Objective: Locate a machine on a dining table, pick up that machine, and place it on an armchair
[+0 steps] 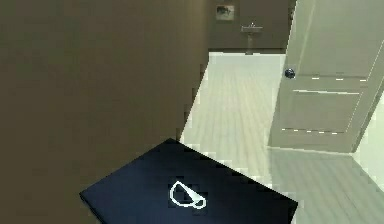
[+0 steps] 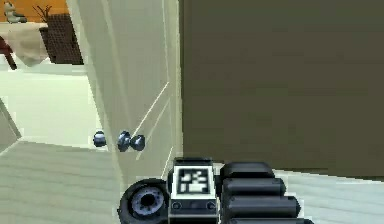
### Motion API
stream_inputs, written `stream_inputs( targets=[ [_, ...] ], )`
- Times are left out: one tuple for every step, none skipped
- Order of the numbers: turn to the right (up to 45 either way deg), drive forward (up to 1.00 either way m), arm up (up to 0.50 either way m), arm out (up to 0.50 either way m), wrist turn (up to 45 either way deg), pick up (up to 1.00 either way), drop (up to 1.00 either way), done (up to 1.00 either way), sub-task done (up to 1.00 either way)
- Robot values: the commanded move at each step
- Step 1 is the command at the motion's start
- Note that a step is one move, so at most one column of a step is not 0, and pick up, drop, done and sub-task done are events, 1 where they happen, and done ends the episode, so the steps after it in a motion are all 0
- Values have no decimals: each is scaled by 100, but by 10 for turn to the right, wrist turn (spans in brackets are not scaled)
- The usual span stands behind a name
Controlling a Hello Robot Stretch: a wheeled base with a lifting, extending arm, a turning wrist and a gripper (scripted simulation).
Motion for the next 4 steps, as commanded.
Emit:
stream_inputs(
  targets=[
    [90,0,0,0,0,0,0,0,0],
    [0,100,0,0,0,0,0,0,0],
    [0,100,0,0,0,0,0,0,0],
    [0,55,0,0,0,0,0,0,0]
  ],
)
